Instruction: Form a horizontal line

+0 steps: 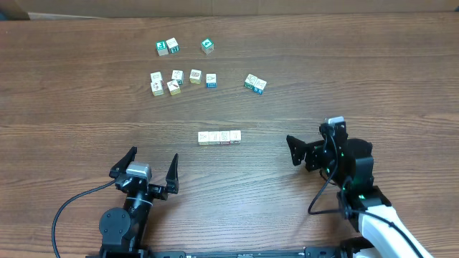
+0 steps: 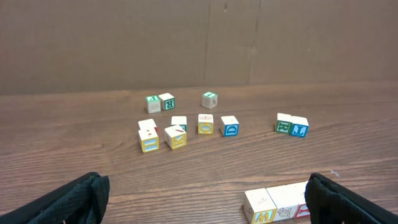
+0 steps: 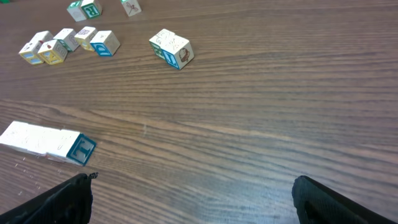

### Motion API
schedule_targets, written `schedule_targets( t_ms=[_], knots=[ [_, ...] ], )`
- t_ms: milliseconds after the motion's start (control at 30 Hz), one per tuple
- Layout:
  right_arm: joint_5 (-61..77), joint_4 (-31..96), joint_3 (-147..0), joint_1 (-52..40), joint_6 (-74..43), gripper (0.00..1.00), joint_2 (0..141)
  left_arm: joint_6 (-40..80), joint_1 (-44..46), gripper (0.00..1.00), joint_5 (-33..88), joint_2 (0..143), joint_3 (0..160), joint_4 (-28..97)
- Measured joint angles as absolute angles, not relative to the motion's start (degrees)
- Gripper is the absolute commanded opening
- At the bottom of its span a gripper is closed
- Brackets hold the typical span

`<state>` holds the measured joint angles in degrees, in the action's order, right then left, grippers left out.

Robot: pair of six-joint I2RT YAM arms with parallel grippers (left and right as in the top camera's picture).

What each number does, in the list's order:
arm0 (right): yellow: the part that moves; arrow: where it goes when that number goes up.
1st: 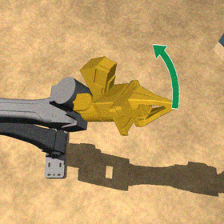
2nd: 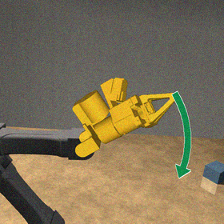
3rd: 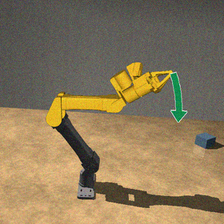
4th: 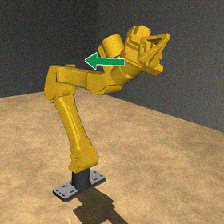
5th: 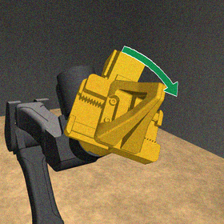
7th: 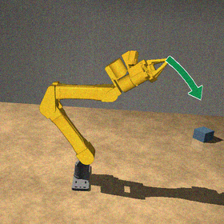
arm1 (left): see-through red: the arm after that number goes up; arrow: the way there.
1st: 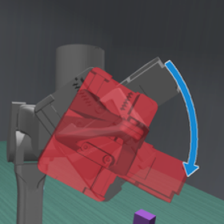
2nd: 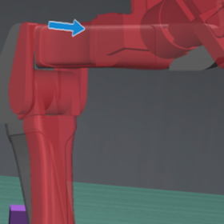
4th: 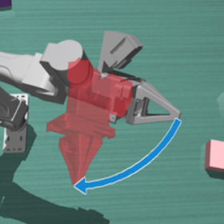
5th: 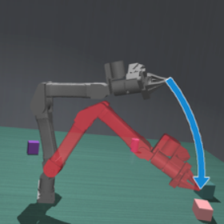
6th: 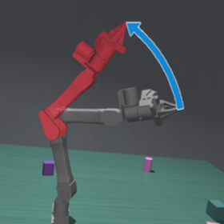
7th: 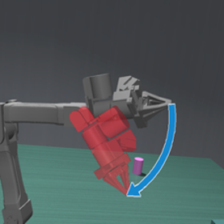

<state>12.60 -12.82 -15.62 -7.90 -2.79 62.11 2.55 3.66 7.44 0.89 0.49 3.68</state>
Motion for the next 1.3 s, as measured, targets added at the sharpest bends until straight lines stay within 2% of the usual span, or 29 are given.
schedule_targets(
  t_ms=[1300],
  knots=[
    [11.66,-11.53,-3.07,-7.9,-2.76,1.0,30.2,2.52,3.66,1.0,7.44,0.89,0.49,3.68]
  ],
)
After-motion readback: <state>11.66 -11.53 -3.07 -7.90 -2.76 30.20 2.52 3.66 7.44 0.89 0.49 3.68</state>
